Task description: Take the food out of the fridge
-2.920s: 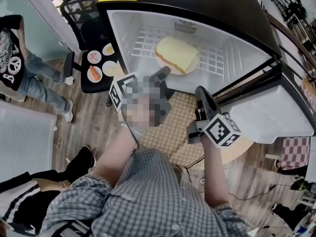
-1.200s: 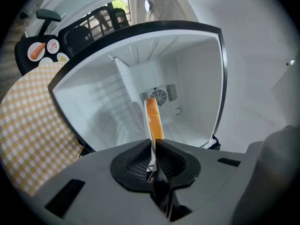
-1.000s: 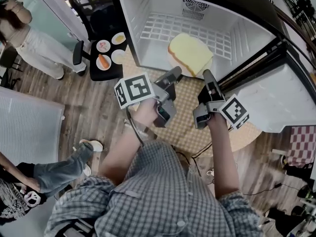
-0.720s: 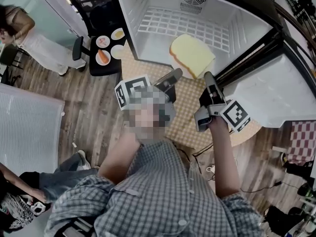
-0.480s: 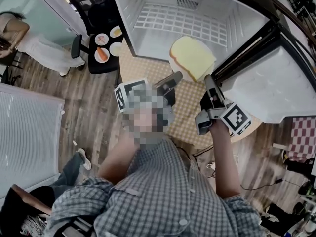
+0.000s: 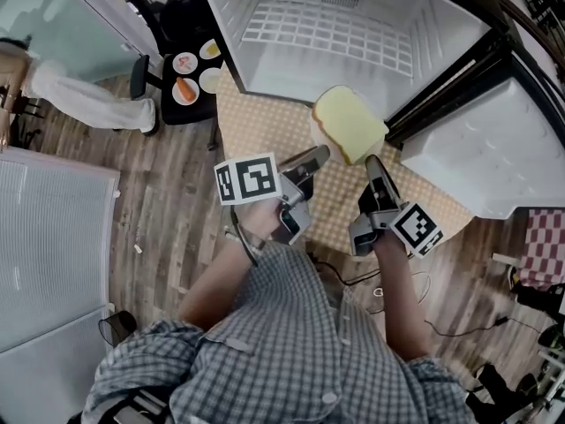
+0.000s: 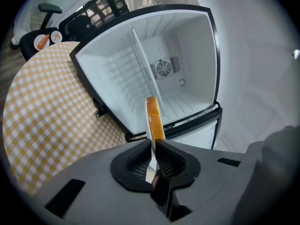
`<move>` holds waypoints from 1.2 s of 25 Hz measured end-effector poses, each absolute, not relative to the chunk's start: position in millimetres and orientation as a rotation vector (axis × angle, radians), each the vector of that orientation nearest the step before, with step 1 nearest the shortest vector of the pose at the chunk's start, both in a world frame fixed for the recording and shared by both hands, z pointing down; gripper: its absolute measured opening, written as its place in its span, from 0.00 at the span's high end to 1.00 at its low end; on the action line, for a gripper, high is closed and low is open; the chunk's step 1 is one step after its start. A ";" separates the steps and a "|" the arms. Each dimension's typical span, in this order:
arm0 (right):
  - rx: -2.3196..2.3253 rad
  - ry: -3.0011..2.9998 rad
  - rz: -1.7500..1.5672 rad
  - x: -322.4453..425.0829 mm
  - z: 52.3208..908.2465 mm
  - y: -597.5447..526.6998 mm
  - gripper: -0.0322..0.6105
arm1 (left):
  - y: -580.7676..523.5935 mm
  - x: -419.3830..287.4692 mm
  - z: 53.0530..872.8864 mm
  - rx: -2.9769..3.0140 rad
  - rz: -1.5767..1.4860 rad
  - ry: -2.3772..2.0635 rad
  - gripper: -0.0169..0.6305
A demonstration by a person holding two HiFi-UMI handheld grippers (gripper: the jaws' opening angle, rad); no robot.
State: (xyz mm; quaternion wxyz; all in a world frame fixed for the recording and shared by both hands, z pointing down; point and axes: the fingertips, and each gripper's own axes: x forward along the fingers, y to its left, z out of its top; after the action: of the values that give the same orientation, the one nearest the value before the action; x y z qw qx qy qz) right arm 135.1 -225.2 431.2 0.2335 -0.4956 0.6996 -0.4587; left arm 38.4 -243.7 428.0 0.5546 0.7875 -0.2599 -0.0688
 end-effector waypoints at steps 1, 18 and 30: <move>-1.381 1.924 -1.270 135.9 437.8 -223.0 0.88 | -242.3 38.5 433.9 1.855 -0.149 -0.613 0.93; -1.540 1.868 -1.500 137.3 534.1 -199.3 0.88 | -230.1 37.2 533.5 1.693 -0.003 -0.561 0.92; -1.583 1.777 -1.642 130.7 580.3 -203.6 0.88 | -233.8 29.8 584.4 1.618 0.103 -0.584 0.90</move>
State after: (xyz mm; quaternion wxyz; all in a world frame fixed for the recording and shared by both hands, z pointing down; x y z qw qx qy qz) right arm 130.7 -203.6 580.3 0.1247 -0.5433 0.6099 -0.5633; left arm 29.8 -233.8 584.4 0.6511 0.7127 -0.2570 0.0452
